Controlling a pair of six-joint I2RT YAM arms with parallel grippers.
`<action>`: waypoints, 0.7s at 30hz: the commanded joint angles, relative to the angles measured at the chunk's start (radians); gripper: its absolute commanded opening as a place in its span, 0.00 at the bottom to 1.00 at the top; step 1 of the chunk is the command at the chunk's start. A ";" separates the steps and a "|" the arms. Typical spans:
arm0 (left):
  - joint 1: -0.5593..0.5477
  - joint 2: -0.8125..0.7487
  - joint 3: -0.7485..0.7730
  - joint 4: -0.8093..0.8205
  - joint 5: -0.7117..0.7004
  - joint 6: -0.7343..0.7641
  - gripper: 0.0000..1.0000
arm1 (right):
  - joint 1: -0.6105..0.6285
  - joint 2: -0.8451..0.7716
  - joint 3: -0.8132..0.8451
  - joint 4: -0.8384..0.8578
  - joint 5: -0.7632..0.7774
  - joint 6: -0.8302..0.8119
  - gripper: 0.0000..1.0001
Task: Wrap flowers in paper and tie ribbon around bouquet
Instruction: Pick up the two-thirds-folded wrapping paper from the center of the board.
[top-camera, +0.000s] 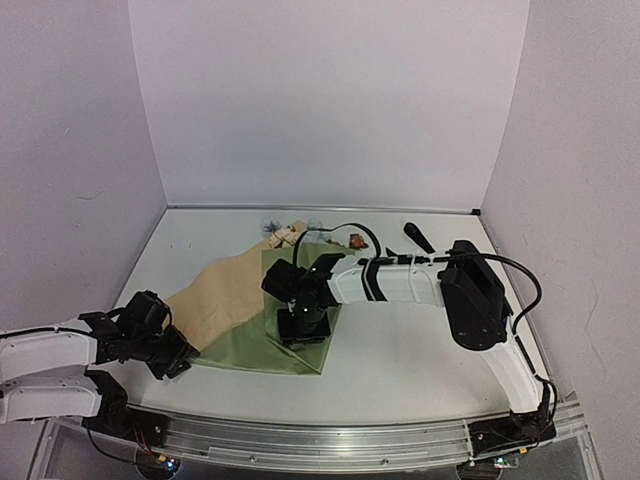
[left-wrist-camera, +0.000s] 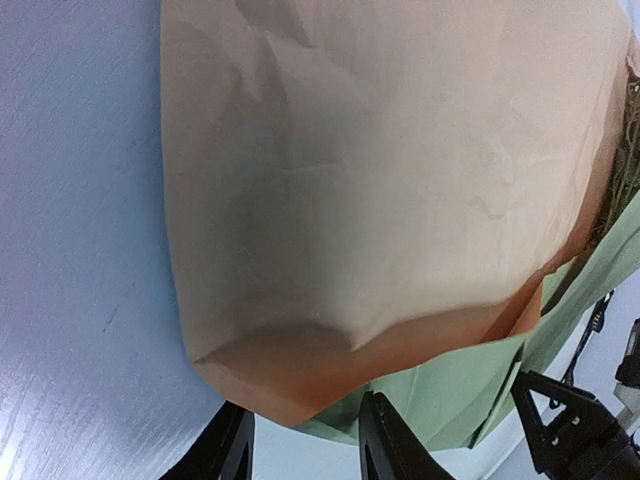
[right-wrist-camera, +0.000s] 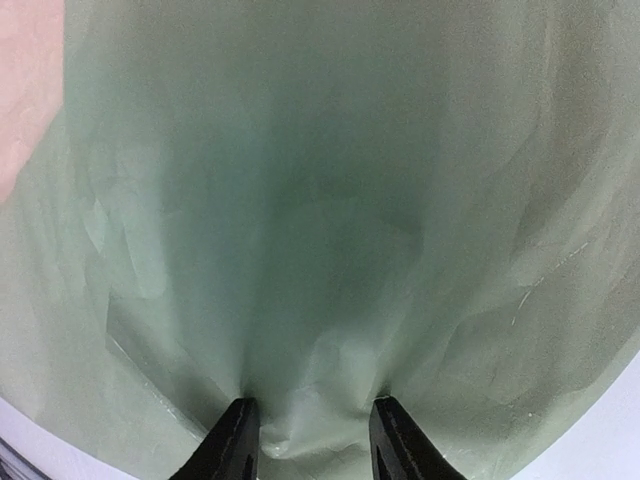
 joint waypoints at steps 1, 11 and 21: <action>0.005 0.028 0.027 -0.002 -0.042 0.025 0.32 | 0.019 -0.051 0.003 -0.003 -0.028 -0.036 0.41; 0.005 -0.045 0.127 -0.078 -0.123 0.150 0.00 | 0.037 -0.034 0.017 -0.004 -0.049 -0.077 0.50; 0.004 -0.119 0.263 -0.045 -0.096 0.327 0.00 | 0.043 0.032 0.064 -0.052 -0.044 -0.076 0.57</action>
